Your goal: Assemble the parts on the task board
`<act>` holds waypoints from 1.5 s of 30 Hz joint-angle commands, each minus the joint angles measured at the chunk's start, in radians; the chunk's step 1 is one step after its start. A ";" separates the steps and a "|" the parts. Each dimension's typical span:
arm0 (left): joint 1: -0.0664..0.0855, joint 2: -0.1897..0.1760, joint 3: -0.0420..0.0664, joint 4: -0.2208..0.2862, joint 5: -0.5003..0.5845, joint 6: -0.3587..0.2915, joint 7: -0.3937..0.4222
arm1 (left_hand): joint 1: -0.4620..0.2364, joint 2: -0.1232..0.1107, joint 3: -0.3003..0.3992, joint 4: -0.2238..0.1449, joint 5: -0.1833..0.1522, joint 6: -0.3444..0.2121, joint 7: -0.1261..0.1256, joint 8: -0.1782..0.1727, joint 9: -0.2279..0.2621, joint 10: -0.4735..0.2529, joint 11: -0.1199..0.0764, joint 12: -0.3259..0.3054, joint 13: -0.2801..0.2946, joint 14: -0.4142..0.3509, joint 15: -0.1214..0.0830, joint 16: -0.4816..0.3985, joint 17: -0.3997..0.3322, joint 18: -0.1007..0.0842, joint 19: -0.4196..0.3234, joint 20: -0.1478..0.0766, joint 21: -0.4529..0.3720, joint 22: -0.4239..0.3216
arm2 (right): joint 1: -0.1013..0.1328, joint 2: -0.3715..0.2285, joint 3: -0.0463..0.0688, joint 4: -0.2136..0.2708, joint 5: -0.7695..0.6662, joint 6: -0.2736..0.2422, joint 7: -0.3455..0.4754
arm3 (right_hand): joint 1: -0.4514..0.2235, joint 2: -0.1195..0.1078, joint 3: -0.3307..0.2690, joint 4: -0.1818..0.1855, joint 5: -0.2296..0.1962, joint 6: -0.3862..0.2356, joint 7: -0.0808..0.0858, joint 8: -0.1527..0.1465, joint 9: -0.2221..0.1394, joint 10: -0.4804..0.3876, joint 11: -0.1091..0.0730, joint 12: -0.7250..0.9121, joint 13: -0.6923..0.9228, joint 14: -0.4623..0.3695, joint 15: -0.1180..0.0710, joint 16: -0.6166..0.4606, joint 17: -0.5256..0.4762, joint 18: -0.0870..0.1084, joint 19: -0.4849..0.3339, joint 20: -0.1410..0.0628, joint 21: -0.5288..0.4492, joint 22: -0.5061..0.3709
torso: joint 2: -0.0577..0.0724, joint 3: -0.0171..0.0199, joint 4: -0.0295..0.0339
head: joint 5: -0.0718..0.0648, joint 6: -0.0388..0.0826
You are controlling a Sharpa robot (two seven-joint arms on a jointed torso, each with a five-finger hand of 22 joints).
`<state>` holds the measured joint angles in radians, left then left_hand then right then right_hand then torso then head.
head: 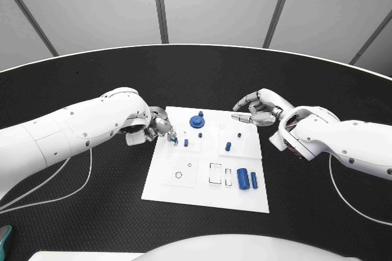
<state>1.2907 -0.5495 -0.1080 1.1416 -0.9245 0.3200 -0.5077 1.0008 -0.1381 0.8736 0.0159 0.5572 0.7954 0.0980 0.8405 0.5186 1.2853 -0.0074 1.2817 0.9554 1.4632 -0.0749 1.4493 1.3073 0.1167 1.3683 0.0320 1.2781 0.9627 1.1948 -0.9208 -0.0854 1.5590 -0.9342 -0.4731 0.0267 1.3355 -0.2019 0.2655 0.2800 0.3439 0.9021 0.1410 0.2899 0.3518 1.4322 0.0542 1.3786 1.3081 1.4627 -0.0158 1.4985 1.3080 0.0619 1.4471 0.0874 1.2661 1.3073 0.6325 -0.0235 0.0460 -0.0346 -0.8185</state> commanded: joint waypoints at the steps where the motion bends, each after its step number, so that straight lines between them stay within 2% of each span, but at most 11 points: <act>1: -0.001 0.003 0.000 -0.001 -0.012 -0.002 0.000 | -0.001 0.012 0.072 -0.080 0.005 0.046 -0.038 0.004 0.002 0.024 -0.013 -0.002 0.003 0.063 -0.007 0.006 0.110 -0.002 0.000 -0.006 0.007 0.000 | 0.000 0.001 0.000 0.000 0.000 0.000 0.000 | -0.005 -0.001 0.008 0.001 0.005 -0.004 -0.002 0.005 -0.001 0.003 -0.001 0.001 0.089 0.075 -0.007 -0.004 0.112 0.012 0.000 -0.008 -0.004 0.012 | 0.000 -0.0003 0.0006 | 0.001 -0.001; 16: -0.014 0.016 -0.001 -0.015 -0.035 -0.007 -0.009 | -0.002 0.013 0.072 -0.081 0.009 0.047 -0.039 0.004 0.001 0.025 -0.013 -0.002 0.003 0.063 -0.007 0.006 0.110 -0.003 0.000 -0.006 0.007 0.001 | 0.000 0.001 0.000 -0.001 0.000 0.001 0.001 | -0.005 -0.001 0.008 0.001 0.005 -0.004 -0.002 0.005 -0.001 0.003 -0.001 0.001 0.089 0.075 -0.007 -0.004 0.112 0.012 0.000 -0.008 -0.004 0.012 | 0.000 0.0004 0.0004 | 0.001 -0.004; 35: -0.020 0.029 -0.001 -0.029 -0.044 -0.015 -0.018 | -0.002 0.013 0.072 -0.081 0.010 0.047 -0.039 0.004 0.001 0.026 -0.013 -0.002 0.005 0.063 -0.007 0.006 0.110 -0.003 0.000 -0.006 0.007 0.001 | 0.000 0.001 0.000 0.001 0.000 0.000 0.001 | -0.005 -0.001 0.008 0.001 0.005 -0.004 -0.002 0.005 -0.001 0.003 -0.001 0.001 0.089 0.075 -0.007 -0.004 0.112 0.012 0.000 -0.008 -0.004 0.012 | 0.001 -0.0004 0.0007 | -0.002 -0.006; 45: -0.021 0.029 -0.001 -0.024 -0.044 -0.006 -0.019 | -0.002 0.013 0.072 -0.081 0.010 0.047 -0.039 0.004 0.001 0.026 -0.013 -0.002 0.005 0.063 -0.007 0.006 0.110 -0.003 0.000 -0.006 0.007 0.001 | 0.000 0.001 0.000 0.000 0.000 0.001 0.001 | -0.005 -0.001 0.008 0.001 0.005 -0.004 -0.002 0.005 -0.001 0.003 -0.001 0.001 0.089 0.075 -0.007 -0.004 0.112 0.012 0.000 -0.008 -0.004 0.012 | -0.001 0.0004 0.0002 | -0.002 -0.009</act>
<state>1.2694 -0.5201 -0.1088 1.1177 -0.9685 0.3136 -0.5271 0.9967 -0.1336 0.8729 0.0108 0.5611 0.7954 0.0978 0.8378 0.5190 1.2923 -0.0075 1.2817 0.9597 1.4668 -0.0783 1.4485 1.3073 0.1168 1.3683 0.0320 1.2820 0.9623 1.1947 -0.9202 -0.0854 1.5594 -0.9342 -0.4724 0.0278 1.3356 -0.2019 0.2655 0.2800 0.3439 0.9021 0.1410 0.2899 0.3521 1.4322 0.0542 1.3786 1.3076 1.4627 -0.0157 1.4985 1.3075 0.0620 1.4471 0.0874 1.2661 1.3073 0.6332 -0.0235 0.0468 -0.0365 -0.8272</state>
